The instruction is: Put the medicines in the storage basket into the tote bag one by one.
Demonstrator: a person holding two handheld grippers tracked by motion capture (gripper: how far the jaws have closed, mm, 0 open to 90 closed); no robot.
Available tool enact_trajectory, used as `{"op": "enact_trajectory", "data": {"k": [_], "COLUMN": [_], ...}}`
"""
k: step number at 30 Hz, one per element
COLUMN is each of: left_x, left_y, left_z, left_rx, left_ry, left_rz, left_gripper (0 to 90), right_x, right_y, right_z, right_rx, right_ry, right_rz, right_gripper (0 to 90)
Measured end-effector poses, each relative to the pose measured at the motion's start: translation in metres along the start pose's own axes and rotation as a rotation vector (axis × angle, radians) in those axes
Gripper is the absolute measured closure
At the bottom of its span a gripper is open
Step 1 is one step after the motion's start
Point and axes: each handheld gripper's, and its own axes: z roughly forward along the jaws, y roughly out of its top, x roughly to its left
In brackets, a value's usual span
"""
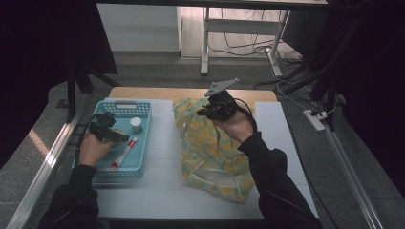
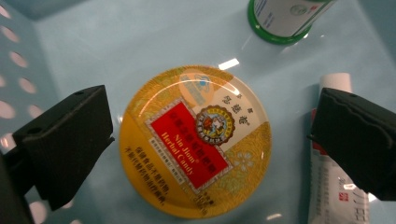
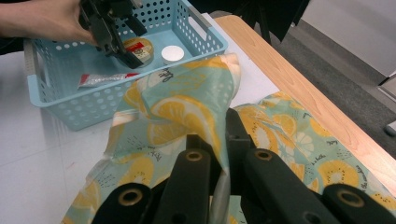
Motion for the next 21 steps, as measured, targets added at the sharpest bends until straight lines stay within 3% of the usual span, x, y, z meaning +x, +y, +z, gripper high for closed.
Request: {"op": "enact_trajectory", "data": {"k": [4,11,16,21], "left_x": [-0.0012,0.0028,0.002,0.0013], "left_y": [0.0026,0.0024,0.0022,0.002], "left_z": [0.0061,0.002,0.0053,0.0045], "left_rx": [0.049,0.048,0.095,0.105], "left_ry": [0.015,-0.016,-0.008,-0.001], "left_rz": [-0.002,-0.048,-0.045,-0.056], "left_gripper": [0.0,9.7,16.5,20.2], "right_x": [0.0004,-0.0002,-0.0004,-0.0013], "right_y": [-0.0011,-0.0017,-0.0016,-0.0019], "right_z": [0.0011,0.0005,0.0,-0.0009], "right_rx": [0.001,0.002,-0.002,-0.004], "right_ry": [0.0,0.0,0.0,-0.004], "right_rz": [0.003,0.001,0.001,0.002], "right_gripper": [89.5,89.4,89.5,89.4]}}
